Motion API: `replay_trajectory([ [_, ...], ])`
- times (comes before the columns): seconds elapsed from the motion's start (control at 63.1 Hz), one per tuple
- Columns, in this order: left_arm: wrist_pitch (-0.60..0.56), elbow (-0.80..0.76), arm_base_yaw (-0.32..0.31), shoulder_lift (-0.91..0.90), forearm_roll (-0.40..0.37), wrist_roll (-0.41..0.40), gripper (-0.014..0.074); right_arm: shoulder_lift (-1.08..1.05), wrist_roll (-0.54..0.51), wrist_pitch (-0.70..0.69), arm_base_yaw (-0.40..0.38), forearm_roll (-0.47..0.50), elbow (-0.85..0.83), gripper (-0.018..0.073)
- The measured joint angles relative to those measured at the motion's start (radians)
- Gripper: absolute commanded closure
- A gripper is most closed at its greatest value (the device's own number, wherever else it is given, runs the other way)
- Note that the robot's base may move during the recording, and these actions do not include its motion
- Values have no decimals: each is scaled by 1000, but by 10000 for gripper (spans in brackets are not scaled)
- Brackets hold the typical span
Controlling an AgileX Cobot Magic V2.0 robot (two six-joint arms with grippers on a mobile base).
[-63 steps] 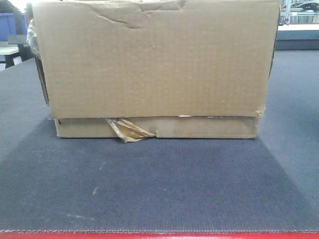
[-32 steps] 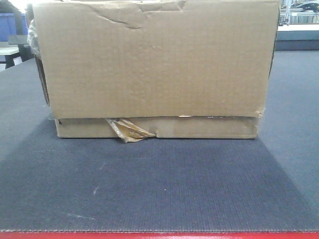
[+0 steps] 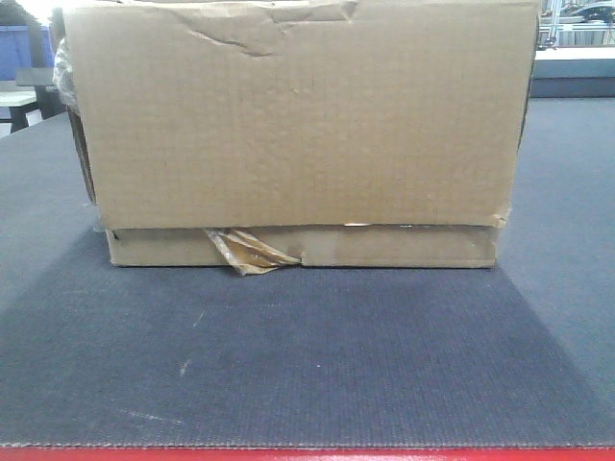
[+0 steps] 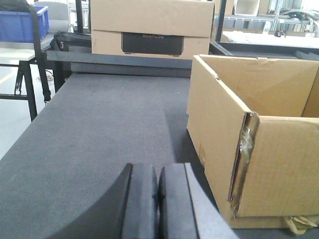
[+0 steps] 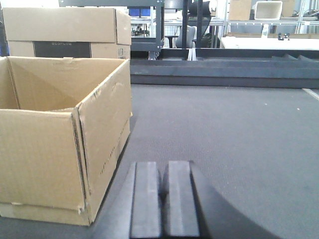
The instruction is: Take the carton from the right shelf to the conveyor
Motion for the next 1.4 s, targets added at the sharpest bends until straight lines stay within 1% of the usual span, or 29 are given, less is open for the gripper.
replay_trajectory([
  [0.698, -2, 0, 2, -2, 0, 0, 596, 0, 0, -14, 0, -2, 0, 634],
  [0.777, -2, 0, 12, -2, -5, 0, 596, 0, 0, -14, 0, -2, 0, 634],
  [0.84, -6, 8, 37, -10, -11, 17, 596, 0, 0, -14, 0, -2, 0, 634],
  [0.951, -52, 64, 74, -44, -36, 61, 596, 0, 0, -14, 0, -2, 0, 634],
  [1.046, -121, 149, 97, -94, -49, 71, 596, 0, 0, -14, 0, -2, 0, 634],
  [1.252, -245, 351, 105, -137, -77, 79, 596, 0, 0, -17, 0, -2, 0, 634],
  [1.332, -293, 400, 109, -139, -89, 81, 596, 0, 0, -17, 0, -2, 0, 634],
  [1.395, -304, 409, 116, -139, -94, 81, 596, 0, 0, -19, 0, -2, 0, 634],
])
